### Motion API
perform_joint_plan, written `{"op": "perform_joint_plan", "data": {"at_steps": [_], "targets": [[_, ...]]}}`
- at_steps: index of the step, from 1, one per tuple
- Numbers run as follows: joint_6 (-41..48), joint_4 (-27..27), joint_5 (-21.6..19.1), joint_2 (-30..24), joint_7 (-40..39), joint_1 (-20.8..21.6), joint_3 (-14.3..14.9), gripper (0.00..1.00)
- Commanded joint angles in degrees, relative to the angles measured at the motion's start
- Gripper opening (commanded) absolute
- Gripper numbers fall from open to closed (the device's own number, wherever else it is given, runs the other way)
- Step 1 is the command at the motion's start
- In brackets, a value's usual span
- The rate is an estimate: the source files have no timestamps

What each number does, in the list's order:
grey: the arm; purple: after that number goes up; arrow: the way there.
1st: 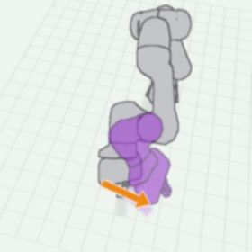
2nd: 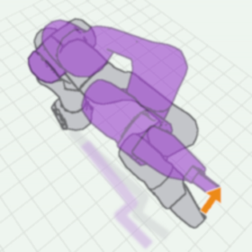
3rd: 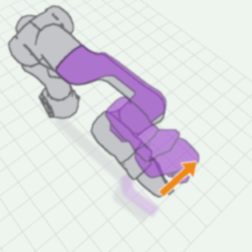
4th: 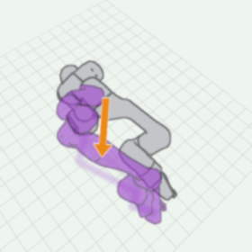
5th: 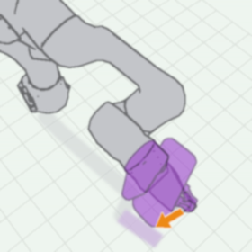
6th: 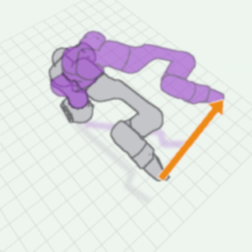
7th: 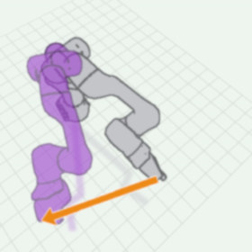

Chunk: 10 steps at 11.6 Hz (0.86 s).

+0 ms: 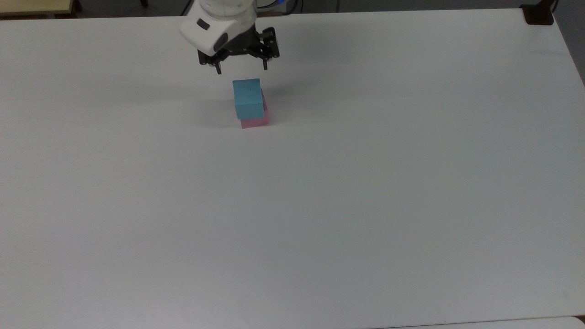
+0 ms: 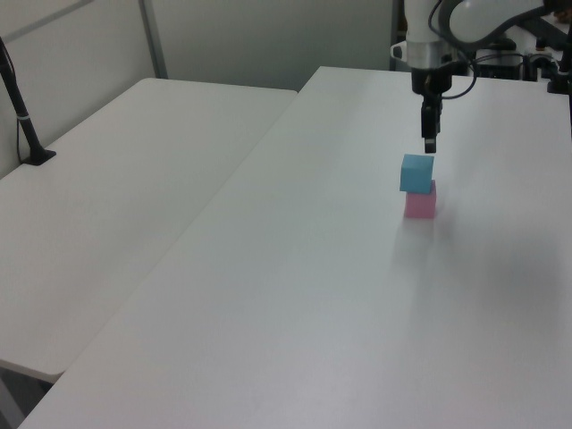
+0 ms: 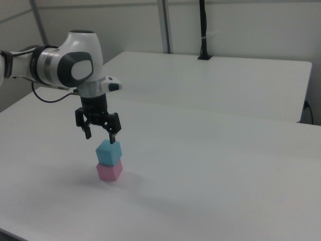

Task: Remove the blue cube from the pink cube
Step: 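Move the open gripper down over the light-blue cube on the pink cube, then close the gripper on the light-blue cube and lift it off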

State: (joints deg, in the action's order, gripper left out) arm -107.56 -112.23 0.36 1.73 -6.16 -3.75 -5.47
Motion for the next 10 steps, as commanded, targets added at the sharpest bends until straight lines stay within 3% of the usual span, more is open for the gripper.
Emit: {"op": "perform_joint_plan", "data": {"at_steps": [1,6,10], "targets": [[-4.5,-0.7,1.2,2.8,4.2,1.9,0.0,1.0],[-5.6,-0.9,5.5,4.8,5.7,2.0,0.0,0.96],[-7.1,-0.4,5.6,5.8,7.2,2.7,0.0,0.67]]}}
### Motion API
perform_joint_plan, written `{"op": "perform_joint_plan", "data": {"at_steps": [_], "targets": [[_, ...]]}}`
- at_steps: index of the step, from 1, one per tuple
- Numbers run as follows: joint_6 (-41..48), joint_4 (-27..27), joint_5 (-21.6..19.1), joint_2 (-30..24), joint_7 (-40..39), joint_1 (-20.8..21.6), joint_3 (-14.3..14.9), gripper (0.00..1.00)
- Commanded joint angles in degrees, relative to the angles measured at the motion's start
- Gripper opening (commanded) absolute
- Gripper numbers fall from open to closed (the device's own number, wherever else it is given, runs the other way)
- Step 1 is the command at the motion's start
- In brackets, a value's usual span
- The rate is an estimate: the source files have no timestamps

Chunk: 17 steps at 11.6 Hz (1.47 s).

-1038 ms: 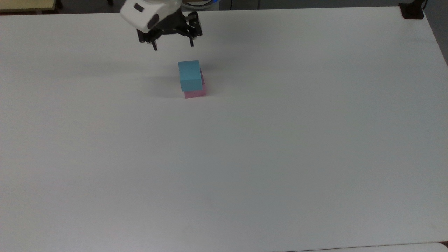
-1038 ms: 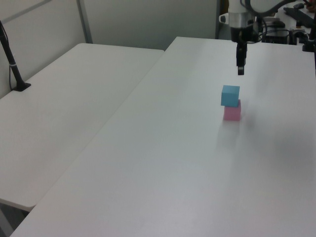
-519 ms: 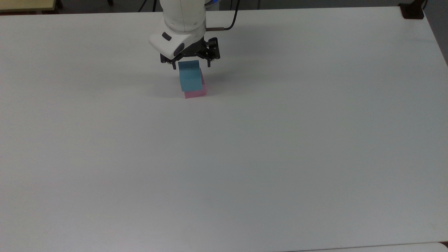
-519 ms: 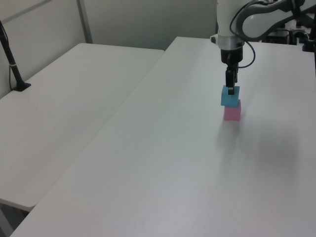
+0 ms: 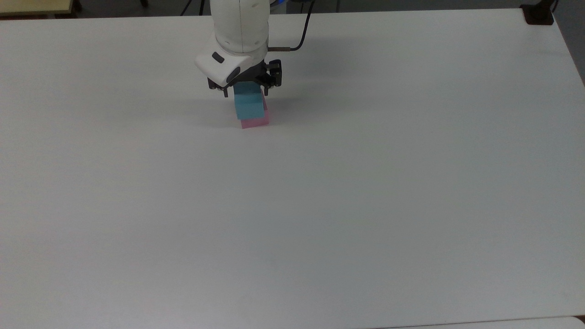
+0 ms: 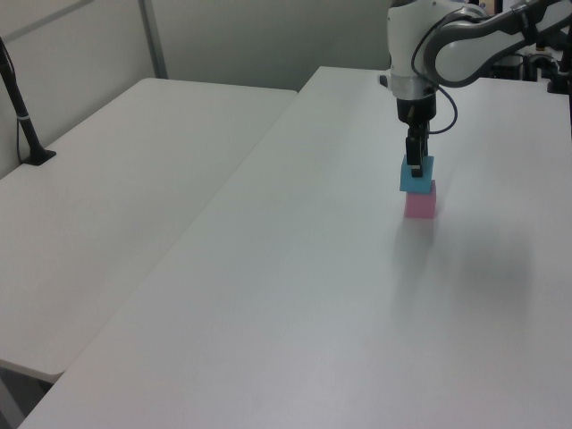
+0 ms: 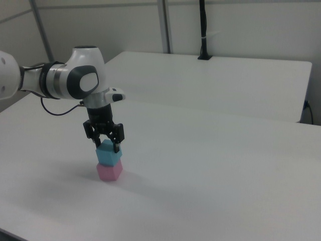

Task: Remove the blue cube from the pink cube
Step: 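Close the gripper on the light-blue cube and lift it off, then carry the light-blue cube beside the pink cube and lower it onto the table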

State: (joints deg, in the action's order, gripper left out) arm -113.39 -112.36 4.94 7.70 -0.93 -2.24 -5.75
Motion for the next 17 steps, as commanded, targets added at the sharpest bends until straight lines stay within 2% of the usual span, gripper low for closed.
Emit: {"op": "perform_joint_plan", "data": {"at_steps": [1,3,5,10,14,15,16,17], "targets": [[-1.0,0.4,0.9,-0.1,1.9,1.2,0.2,0.6],[0.2,2.1,0.8,-0.2,2.0,1.3,0.2,0.6],[0.9,4.3,0.6,0.2,2.0,3.1,0.1,0.6],[1.0,15.6,0.2,9.8,7.6,10.7,0.1,0.59],[0.3,16.8,0.9,15.7,11.5,12.8,0.1,0.59],[0.2,16.8,0.9,15.9,12.9,12.9,0.1,0.62],[-0.3,16.8,1.0,15.9,13.8,12.9,0.1,0.71],[-0.9,16.8,1.0,15.9,14.9,12.9,0.1,0.93]]}}
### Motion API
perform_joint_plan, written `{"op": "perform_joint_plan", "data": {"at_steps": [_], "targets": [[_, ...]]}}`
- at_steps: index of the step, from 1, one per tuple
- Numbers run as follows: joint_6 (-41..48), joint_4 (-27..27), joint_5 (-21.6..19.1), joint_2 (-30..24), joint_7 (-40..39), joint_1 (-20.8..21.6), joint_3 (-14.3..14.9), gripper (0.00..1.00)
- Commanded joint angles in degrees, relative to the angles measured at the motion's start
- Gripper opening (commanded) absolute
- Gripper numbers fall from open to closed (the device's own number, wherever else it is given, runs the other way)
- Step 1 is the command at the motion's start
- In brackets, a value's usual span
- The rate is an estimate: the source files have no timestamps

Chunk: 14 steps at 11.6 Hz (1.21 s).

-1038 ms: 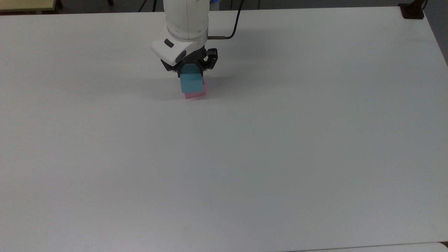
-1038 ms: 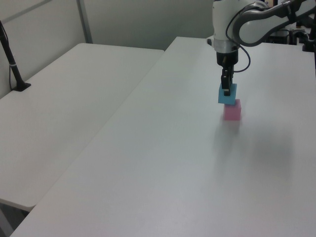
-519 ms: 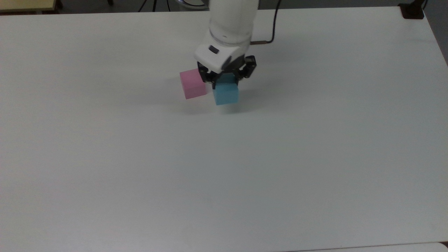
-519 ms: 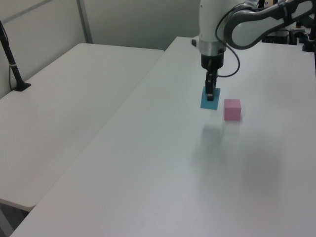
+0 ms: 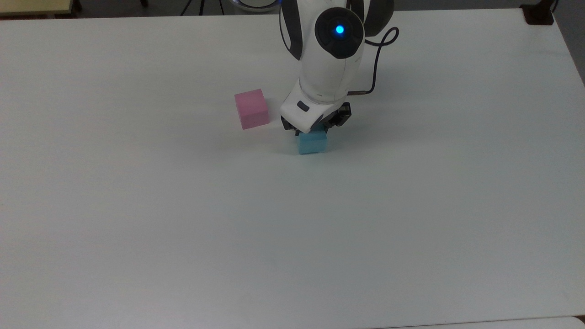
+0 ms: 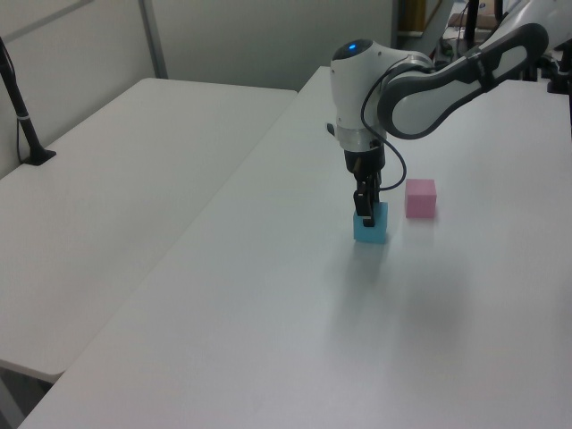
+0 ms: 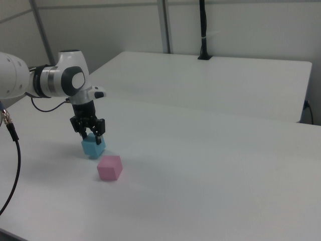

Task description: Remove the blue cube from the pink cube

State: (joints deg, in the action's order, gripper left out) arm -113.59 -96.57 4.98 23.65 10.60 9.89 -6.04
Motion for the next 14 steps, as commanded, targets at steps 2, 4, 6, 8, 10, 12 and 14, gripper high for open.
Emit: {"op": "perform_joint_plan", "data": {"at_steps": [2,4,6,8,10,12,14], "targets": [[-0.1,1.0,1.1,-0.5,4.3,0.8,0.4,1.0],[0.3,1.0,0.9,-3.2,4.3,0.2,0.4,1.0],[6.3,1.2,0.7,-9.3,4.3,-1.9,0.5,1.0],[12.0,3.9,-0.6,-14.4,4.4,-4.4,0.5,1.0],[17.2,4.2,-0.7,-18.9,4.4,-7.0,0.5,1.0],[22.9,3.5,-0.9,-22.7,4.5,-8.6,1.7,1.0],[23.4,2.4,-0.9,-25.5,3.3,-8.7,4.5,1.0]]}}
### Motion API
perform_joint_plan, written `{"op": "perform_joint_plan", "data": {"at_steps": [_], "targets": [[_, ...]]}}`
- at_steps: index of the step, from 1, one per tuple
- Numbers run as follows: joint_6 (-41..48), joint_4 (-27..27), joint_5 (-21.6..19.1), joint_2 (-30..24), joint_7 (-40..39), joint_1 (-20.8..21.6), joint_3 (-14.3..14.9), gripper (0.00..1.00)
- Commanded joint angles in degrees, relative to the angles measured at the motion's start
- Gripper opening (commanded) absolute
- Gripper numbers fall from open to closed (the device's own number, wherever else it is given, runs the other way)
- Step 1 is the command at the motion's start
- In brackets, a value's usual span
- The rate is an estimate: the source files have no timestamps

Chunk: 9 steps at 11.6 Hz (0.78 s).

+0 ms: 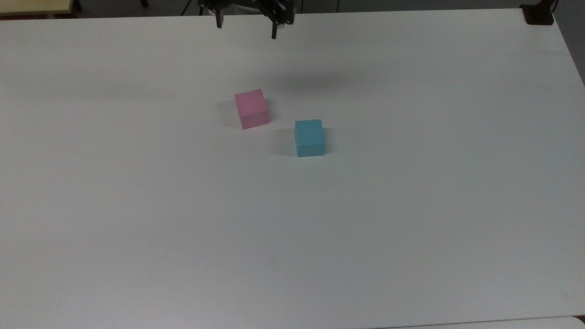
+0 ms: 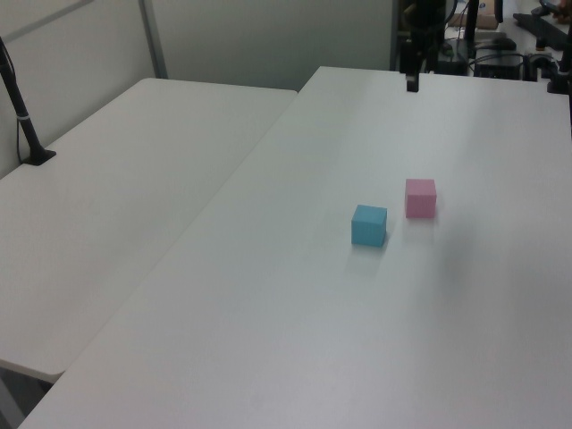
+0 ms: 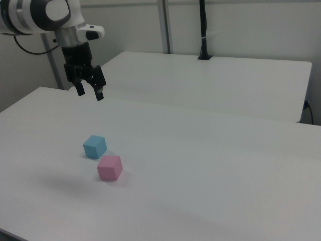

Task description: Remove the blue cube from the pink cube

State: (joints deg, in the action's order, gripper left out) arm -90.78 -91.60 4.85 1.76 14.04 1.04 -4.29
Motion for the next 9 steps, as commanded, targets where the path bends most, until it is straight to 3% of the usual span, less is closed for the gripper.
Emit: {"op": "perform_joint_plan", "data": {"at_steps": [1,4,9], "targets": [[0.3,-2.4,-0.8,-3.7,-4.2,-0.7,3.8,1.0],[-3.7,-2.4,-0.8,-3.4,-14.3,-2.7,3.9,1.0],[-5.2,-2.3,-0.8,-3.3,-14.5,-3.1,3.9,1.0]]}}
